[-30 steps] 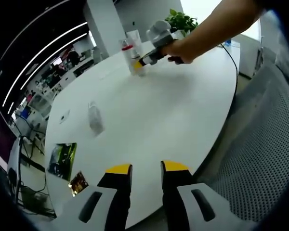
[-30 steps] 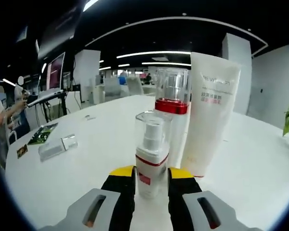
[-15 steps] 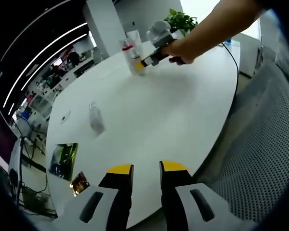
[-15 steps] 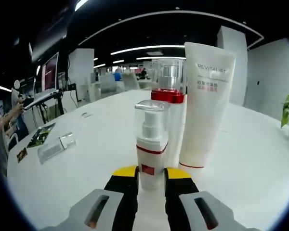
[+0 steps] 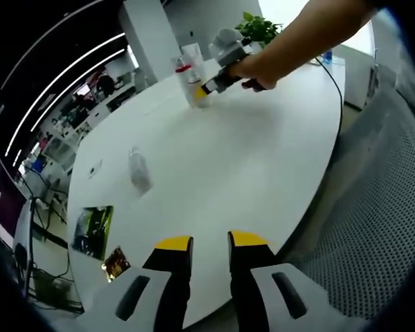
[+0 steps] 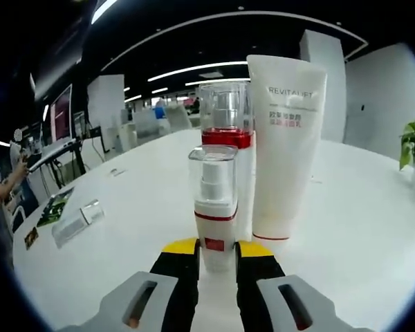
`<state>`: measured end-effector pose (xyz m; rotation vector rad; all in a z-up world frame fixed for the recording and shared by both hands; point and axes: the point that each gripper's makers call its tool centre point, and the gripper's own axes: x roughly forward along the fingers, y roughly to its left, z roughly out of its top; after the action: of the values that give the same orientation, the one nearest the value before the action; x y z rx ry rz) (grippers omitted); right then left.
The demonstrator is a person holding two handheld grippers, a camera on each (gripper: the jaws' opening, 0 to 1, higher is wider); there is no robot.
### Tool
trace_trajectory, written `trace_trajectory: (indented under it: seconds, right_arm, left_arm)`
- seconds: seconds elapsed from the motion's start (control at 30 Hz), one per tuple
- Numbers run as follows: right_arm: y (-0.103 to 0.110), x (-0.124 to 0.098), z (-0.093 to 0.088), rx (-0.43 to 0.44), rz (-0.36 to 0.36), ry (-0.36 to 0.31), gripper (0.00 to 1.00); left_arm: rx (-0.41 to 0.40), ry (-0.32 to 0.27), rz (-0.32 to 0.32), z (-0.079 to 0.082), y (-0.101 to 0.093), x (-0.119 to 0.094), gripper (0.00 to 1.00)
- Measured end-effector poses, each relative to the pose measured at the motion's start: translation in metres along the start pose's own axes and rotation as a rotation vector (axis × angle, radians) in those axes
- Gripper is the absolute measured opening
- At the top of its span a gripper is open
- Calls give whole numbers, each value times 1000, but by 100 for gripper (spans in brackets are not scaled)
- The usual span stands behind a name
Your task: Arrange the skincare products in the storage area until every visible bottle or jar stands upright without overlapping.
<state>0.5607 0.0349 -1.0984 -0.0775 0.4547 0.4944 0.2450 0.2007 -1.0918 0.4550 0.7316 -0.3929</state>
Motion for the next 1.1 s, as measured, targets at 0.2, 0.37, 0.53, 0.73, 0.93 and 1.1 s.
trace_trajectory:
  seconds: [0.2,0.37,0.53,0.73,0.93,1.1]
  right_arm:
    - [-1,1,1,25,-22,8,13]
    - [1,2,-3,64,-20,27,20]
    - [-4,-5,-8,72,-25,39,22]
    - [5,-23,-35,165,-2,130,32]
    - [33,-43,-42,154,77,162,30]
    - [59,-51,-39,137,141,189,31]
  left_arm:
    - [1,-1,2,0,0,0,16]
    - [2,-1,2,0,0,0,16]
    - [4,-3,5,1,1,0,16]
    - [1,5,3,-1,1,0,17]
    - [11,-4,6,1,1,-1,18]
    - [21,-20,11,4,1,-3,17]
